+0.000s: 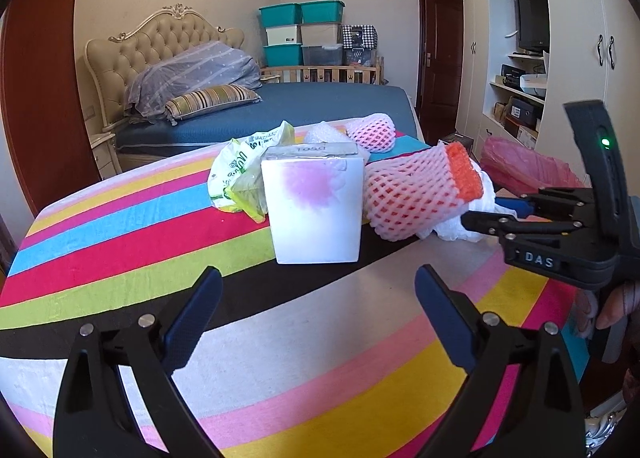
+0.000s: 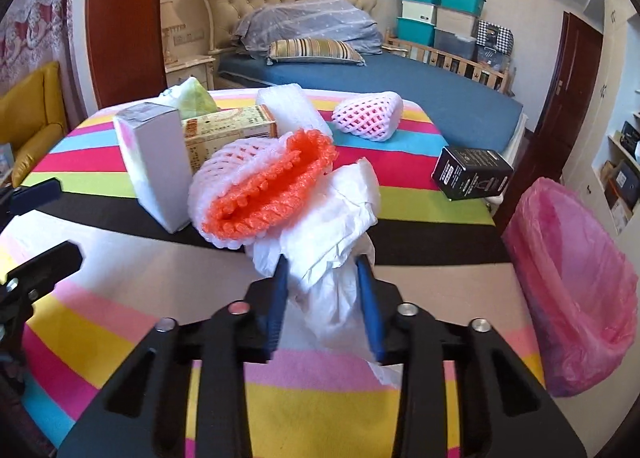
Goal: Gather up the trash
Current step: 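Return to the bed and grasp the white plastic bag with the right gripper, then grasp the pink foam fruit net with the left gripper while the right holds the bag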
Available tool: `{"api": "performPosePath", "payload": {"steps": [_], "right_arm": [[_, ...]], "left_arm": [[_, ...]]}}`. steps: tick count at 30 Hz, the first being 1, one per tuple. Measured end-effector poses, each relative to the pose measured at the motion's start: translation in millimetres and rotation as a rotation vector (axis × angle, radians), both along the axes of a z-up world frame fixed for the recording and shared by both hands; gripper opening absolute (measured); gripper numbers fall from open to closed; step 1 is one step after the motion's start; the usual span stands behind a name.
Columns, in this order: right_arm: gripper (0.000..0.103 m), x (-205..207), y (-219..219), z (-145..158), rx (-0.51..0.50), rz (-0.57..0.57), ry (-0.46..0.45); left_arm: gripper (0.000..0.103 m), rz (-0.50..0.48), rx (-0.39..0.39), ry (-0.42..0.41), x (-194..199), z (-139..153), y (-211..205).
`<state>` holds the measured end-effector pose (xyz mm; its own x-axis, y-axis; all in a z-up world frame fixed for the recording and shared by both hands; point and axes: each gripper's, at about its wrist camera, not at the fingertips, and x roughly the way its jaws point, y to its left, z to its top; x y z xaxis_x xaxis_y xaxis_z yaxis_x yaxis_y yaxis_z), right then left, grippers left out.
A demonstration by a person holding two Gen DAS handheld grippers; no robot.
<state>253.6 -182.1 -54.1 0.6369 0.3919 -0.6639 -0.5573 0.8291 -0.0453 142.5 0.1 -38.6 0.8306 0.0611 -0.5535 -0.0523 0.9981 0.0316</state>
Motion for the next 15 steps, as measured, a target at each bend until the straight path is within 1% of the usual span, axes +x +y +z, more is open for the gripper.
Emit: {"api": "performPosePath", "payload": {"steps": [5,10,15], "right_arm": [[0.024,-24,-10,-2,0.019,0.019,0.0],[0.024,-54,-28,0,0.054,0.016,0.002],[0.023,-74,-44,-1,0.072,0.019,0.006]], "left_arm": [[0.094,0.001,0.004,0.01,2,-1,-2],[0.094,-0.001,0.011,0.013,4,-1,-4],[0.094,-0.01,0.018,0.0,1,0,-6]]}}
